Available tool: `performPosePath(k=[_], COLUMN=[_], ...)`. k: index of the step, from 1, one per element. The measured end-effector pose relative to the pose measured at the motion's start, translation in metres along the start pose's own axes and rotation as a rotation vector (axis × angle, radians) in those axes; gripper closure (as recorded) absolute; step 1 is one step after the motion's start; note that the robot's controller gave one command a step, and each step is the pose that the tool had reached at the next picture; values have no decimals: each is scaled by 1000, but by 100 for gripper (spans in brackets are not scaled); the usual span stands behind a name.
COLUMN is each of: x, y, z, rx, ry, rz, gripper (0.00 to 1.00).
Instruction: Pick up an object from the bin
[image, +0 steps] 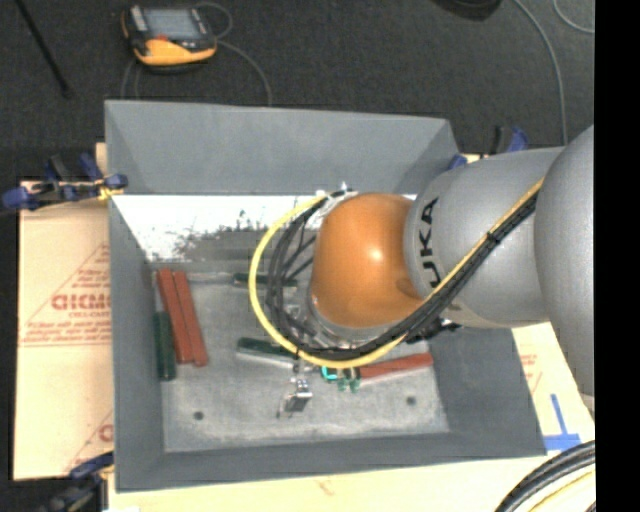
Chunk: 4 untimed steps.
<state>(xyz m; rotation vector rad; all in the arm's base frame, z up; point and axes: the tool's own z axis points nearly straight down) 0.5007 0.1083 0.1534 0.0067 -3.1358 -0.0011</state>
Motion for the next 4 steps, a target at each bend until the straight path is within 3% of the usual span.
performPosePath(k=[1,2,3,4], x=[-2,-52,-52,-60], y=[0,-21,-21,-30], z=[-4,72,72,-89], rx=[-1,-9,-10,-2], ry=[-8,-21,-21,-15], rz=[3,179,180,185], gripper=[0,100,100,100])
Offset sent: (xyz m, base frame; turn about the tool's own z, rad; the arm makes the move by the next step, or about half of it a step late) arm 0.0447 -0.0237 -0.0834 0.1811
